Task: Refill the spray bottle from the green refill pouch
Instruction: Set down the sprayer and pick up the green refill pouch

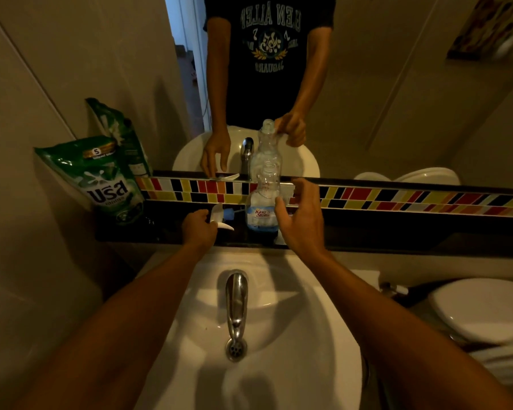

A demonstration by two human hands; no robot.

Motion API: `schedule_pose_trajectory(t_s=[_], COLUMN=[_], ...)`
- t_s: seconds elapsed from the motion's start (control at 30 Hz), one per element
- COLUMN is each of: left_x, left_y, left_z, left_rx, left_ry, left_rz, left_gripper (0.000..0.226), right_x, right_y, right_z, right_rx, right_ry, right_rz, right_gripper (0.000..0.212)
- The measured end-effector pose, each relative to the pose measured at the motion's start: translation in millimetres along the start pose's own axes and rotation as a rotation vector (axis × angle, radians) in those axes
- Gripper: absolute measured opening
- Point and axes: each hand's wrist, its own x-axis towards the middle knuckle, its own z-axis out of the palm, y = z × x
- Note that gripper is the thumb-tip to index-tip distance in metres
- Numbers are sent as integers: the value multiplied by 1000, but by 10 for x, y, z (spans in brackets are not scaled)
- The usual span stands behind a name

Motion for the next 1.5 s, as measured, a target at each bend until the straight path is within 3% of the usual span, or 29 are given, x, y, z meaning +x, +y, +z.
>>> schedule_pose_trajectory(t_s=[0.13, 0.3, 0.5, 0.67, 0.8, 0.9, 1.17, 1.33, 1.5], left_x=[-88, -172, -221, -165, 37, 128, 454, 592, 602], left_y=[98, 101, -91, -234, -399, -415, -538, -641, -708], left_z=[-286, -819, -1567, -2059, -2315, -2388, -2229, -2121, -2112], left_rx=[-8, 52, 23, -72, -147, -126, -98, -143, -253], left_ry=[74, 156, 321, 438, 410, 328, 311, 325, 345], left_rz=[62, 126, 113, 50, 13, 6, -45, -40, 23], left_gripper=[40, 28, 19, 38, 56, 56, 31, 25, 8], right_x=[-214, -312, -238, -115, 29, 143, 419, 471, 393], right_y=[-153, -466, -874, -1229, -1474, -1590, -1667, -1593, -1563], right_z=[79, 334, 852, 1311, 1674, 1957, 2687, 2898, 2845], right_rx=[-19, -19, 3, 47, 82, 147, 203, 208, 237], right_ry=[-59, -245, -433, -502, -551, -595, -592, -443, -352], right_rz=[-103, -137, -122, -71, -27, 10, 89, 97, 109], right_gripper=[32, 23, 29, 41, 47, 47, 41, 23, 21])
